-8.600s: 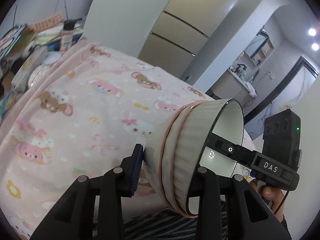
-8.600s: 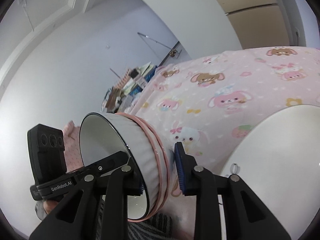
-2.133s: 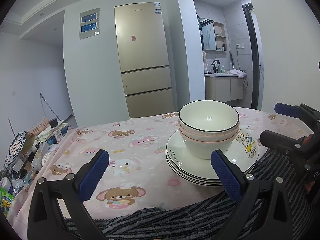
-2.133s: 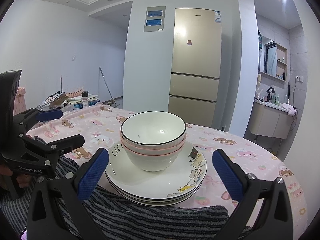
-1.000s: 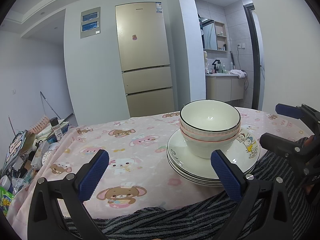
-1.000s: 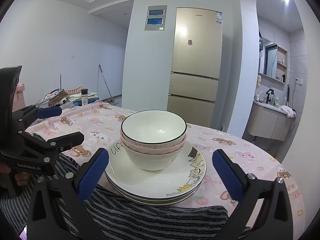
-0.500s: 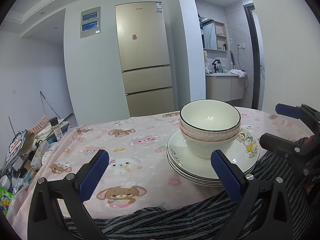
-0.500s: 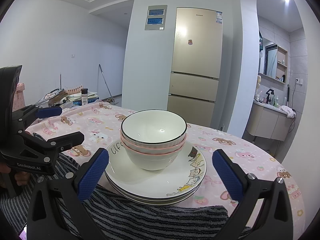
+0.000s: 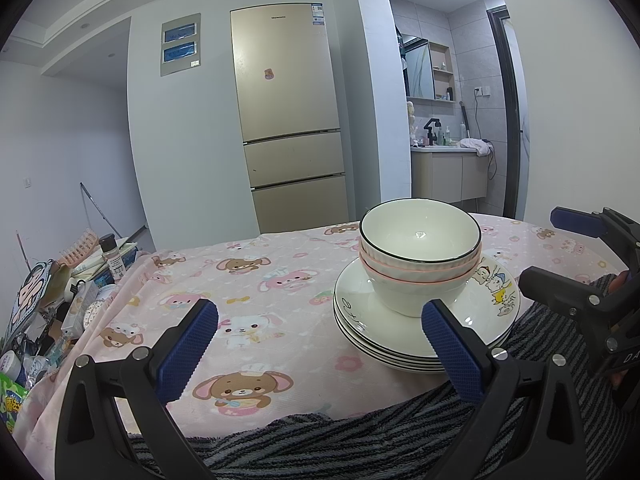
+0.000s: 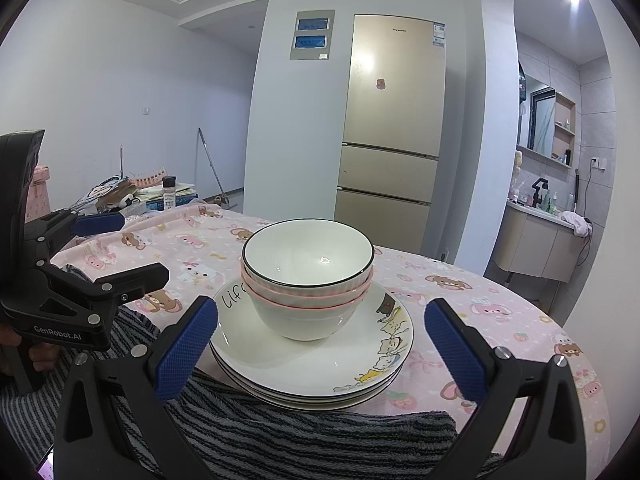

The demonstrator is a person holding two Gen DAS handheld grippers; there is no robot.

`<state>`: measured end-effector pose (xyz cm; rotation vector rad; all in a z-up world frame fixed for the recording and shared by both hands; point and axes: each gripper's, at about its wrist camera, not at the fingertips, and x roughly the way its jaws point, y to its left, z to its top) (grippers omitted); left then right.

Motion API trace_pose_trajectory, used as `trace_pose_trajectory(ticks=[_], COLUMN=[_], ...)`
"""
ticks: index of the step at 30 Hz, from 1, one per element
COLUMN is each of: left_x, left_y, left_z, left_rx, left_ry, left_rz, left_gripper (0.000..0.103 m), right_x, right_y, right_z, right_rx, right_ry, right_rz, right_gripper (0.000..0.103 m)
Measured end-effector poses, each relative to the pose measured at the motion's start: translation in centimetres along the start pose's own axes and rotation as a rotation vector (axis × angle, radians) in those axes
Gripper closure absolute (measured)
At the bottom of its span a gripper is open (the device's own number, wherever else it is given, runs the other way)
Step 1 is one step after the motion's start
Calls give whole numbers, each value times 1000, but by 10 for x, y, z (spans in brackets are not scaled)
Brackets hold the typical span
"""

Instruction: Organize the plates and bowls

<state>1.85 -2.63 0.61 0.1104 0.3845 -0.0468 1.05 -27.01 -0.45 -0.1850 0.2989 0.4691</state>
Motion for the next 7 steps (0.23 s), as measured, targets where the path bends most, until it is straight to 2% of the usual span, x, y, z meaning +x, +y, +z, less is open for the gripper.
trace_pose_trajectory(ticks=[7], left_x=[1], left_y=[-1], left_z=[-2], left_rx=[2], left_ry=[3], left_rz=[-1], left_gripper=[0], right_x=[0], right_y=[0], right_z=[0], right_rx=[0], right_ry=[1], right_rz=[0], right_gripper=[0])
